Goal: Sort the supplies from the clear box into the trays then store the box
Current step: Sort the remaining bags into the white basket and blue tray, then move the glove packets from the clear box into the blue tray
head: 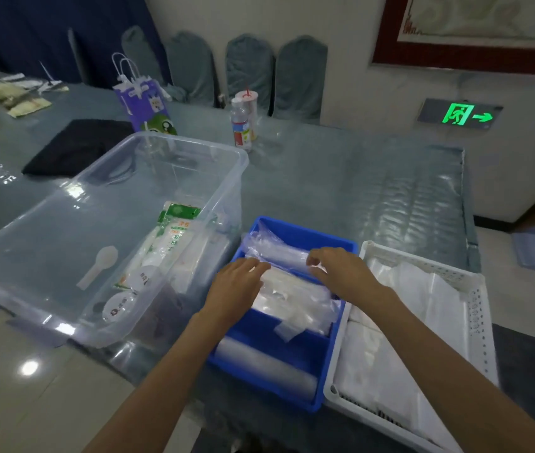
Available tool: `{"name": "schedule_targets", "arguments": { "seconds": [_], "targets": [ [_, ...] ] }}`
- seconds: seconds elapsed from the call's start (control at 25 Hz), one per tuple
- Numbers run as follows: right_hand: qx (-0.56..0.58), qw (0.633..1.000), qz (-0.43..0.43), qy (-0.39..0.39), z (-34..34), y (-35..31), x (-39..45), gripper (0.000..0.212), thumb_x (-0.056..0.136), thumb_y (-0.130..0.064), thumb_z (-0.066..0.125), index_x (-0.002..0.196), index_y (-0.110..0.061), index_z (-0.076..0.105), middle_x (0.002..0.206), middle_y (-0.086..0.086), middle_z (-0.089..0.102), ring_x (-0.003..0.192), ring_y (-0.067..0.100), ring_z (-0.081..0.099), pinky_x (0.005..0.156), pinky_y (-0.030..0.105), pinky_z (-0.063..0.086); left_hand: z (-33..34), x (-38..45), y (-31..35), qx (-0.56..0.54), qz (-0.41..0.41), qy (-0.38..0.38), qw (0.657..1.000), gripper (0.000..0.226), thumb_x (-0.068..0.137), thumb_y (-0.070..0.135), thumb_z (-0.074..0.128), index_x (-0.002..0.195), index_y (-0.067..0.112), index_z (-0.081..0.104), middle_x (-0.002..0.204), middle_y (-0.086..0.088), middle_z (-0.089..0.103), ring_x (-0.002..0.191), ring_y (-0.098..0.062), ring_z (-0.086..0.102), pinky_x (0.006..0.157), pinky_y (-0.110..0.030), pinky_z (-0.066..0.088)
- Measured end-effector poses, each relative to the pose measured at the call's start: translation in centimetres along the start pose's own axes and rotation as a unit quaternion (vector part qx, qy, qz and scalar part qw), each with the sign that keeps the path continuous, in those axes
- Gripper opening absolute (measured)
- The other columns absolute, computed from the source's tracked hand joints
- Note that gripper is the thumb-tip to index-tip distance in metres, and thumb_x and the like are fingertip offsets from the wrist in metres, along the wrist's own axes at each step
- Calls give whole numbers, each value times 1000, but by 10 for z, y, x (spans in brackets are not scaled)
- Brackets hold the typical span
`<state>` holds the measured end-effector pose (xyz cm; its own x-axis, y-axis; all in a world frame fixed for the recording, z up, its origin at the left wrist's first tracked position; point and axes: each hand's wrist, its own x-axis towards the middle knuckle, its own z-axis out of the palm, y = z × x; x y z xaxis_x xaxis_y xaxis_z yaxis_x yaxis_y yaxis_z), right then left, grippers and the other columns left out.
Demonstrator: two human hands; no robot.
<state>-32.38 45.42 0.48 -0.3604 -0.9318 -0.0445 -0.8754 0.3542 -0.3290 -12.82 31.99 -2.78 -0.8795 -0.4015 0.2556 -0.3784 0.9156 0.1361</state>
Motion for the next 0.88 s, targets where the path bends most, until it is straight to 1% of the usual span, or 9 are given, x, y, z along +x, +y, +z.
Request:
{"name": "schedule_targets", "arguments": {
  "seconds": [0.08,0.16,0.24,0.32,0.44,0.56,0.72,0.88],
  "targets": [
    [-13,1000,-17,17,-17,-12,9,18,95,-32,51,105,-22,61,108,-1,64,91,22,61,78,36,50,-22,8,4,30,27,35,999,37,73,14,74,109,18,65,100,-1,69,89,-23,66,73,-32,54],
    [-28,998,-26,44,-36,-28,21,16,93,-30,52,102,-22,62,106,1,65,96,26,61,79,36,49,-52,17,3,58,42,81,994,36,72,14,76,107,18,66,101,-1,69,89,-22,66,75,-32,54],
    [-28,996,-44,78,-54,-45,32,14,92,-29,53,99,-23,63,105,1,67,96,27,61,80,36,50,-83,24,-6,60,41,117,990,34,71,12,75,103,18,66,99,-2,69,88,-23,65,75,-33,53],
    [-21,992,-68,100,-68,-68,42,15,92,-28,53,101,-20,63,106,3,67,97,28,61,81,37,49,-110,23,-23,72,34,135,988,31,75,11,72,105,19,66,101,-2,69,90,-23,65,76,-33,54],
    [-16,988,-98,119,-83,-103,56,17,93,-25,52,103,-17,63,107,6,66,95,29,61,83,38,49,-139,16,-55,85,10,148,985,31,80,17,72,111,20,65,107,-3,68,95,-23,65,78,-35,54],
    [-24,984,-120,128,-84,-148,72,18,95,-26,51,106,-18,63,107,6,66,94,28,62,82,37,49,-158,-2,-100,87,-12,167,982,32,78,16,73,109,21,66,105,-1,68,92,-24,66,75,-34,54],
    [-7,984,-125,123,-61,-207,93,17,95,-26,51,106,-19,62,106,4,65,92,24,62,82,37,51,-164,-32,-160,72,-22,172,982,30,77,17,73,106,22,67,100,4,68,88,-22,66,70,-32,53],
    [-23,988,-108,106,-25,-263,118,18,96,-29,50,107,-21,61,106,1,64,94,22,61,81,37,51,-168,-54,-228,56,3,140,989,26,81,19,68,107,21,66,100,3,69,88,-22,65,70,-33,53]
  ]
}}
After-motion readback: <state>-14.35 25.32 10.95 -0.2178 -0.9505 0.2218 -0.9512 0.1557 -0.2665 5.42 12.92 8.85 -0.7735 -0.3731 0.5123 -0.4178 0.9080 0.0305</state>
